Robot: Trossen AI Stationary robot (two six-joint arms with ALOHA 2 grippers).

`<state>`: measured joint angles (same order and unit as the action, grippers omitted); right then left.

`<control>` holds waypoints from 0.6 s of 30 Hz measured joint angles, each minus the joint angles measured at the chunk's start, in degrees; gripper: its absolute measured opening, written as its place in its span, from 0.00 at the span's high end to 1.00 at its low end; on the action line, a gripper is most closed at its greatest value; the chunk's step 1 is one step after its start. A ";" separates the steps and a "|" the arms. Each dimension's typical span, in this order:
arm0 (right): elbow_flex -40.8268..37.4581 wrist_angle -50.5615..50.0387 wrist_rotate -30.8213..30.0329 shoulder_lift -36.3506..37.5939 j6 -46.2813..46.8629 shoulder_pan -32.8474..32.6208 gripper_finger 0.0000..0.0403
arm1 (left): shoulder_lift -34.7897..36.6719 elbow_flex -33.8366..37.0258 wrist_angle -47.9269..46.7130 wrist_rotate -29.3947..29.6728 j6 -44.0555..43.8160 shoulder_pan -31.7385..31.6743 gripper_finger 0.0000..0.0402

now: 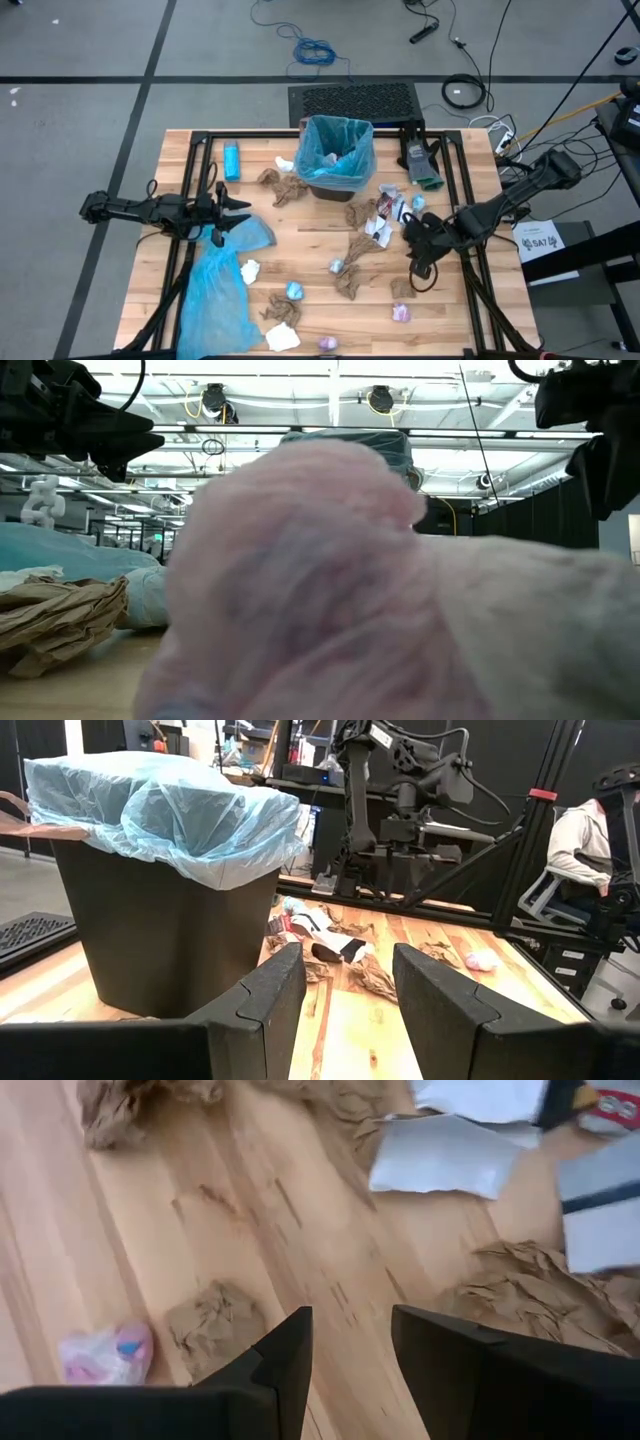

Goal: Place trash/remove bag and relplace
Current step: Put the brown paper into the trash bin

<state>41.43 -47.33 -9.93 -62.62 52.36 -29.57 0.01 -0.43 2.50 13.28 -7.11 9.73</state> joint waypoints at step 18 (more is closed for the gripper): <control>0.00 6.15 1.38 -8.94 -16.91 -0.56 0.52 | -2.00 0.00 0.00 -0.02 0.00 0.00 0.61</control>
<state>41.43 -41.18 -8.55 -71.56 35.46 -30.13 -1.99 -0.43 2.51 13.26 -7.12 9.74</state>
